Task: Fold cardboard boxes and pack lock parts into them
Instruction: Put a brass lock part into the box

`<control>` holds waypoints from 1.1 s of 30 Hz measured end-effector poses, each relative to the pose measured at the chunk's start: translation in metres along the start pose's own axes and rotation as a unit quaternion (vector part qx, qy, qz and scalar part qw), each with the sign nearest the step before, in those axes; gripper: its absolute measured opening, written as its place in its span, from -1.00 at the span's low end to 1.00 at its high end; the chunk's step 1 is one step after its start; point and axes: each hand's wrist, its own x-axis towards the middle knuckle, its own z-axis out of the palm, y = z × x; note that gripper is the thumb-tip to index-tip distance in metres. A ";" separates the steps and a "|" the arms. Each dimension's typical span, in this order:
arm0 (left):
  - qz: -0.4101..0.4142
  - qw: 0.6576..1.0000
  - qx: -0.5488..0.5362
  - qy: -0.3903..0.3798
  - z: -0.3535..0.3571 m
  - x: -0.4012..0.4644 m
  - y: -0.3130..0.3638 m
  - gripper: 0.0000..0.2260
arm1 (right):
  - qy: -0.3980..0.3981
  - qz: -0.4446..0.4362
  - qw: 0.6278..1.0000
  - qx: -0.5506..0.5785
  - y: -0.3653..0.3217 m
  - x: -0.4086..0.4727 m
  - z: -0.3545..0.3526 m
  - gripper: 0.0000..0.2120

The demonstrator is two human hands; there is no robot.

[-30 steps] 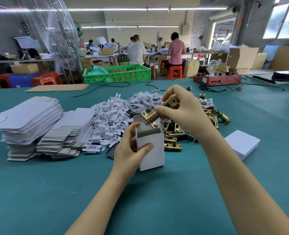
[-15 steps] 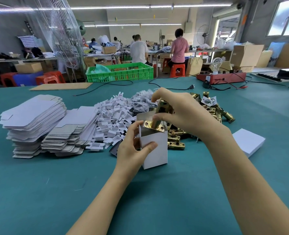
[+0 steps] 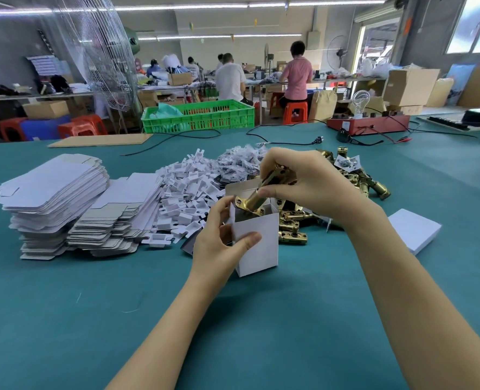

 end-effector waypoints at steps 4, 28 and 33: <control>-0.006 1.000 -0.003 -0.001 0.001 0.000 0.000 -0.46 | -0.026 -0.007 0.998 -0.051 0.000 -0.001 -0.008 -0.80; -0.001 0.999 0.043 -0.007 0.001 -0.005 0.000 -0.44 | -0.183 0.037 0.960 -0.209 0.002 0.004 0.011 -0.83; -0.004 0.999 0.040 -0.007 0.002 -0.005 0.000 -0.44 | -0.179 0.035 0.965 -0.189 0.001 0.003 0.009 -0.85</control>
